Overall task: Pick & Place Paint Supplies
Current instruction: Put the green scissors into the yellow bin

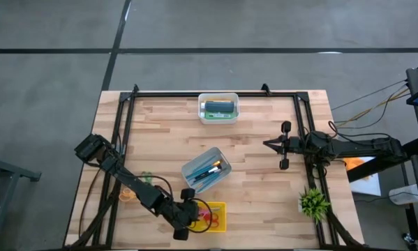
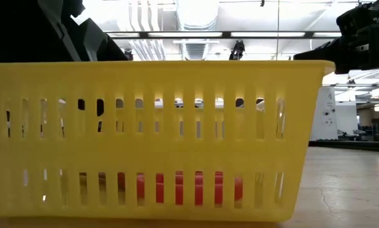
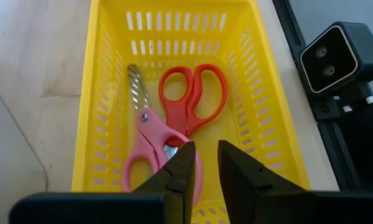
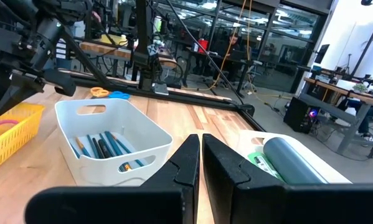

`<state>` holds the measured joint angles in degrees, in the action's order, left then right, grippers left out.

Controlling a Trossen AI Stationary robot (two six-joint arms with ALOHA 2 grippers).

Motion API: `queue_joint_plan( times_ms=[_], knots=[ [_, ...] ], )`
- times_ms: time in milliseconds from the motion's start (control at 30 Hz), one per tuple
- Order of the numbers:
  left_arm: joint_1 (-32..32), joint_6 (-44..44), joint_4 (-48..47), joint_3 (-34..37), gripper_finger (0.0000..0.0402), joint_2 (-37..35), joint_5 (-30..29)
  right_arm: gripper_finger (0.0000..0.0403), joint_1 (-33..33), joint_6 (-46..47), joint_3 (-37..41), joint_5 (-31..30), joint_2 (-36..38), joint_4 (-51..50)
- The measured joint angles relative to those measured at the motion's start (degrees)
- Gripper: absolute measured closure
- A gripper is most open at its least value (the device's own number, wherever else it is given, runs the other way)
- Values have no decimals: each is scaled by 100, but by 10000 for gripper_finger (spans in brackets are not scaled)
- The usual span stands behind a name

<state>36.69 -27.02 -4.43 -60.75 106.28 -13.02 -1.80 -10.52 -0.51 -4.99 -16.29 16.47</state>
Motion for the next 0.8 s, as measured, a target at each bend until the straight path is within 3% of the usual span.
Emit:
queue_joint_plan(
  times_ms=[267,467,800],
  knots=[
    [2,-199,-194,-96,329,-293,-9,388,0,0,0,-4,0,0],
    [2,-697,-1143,-307,329,-832,-486,388,2,0,0,-5,-2,2],
    [-36,-3016,-3380,-557,329,-1548,-1480,388,2,0,0,-4,-2,0]
  ],
)
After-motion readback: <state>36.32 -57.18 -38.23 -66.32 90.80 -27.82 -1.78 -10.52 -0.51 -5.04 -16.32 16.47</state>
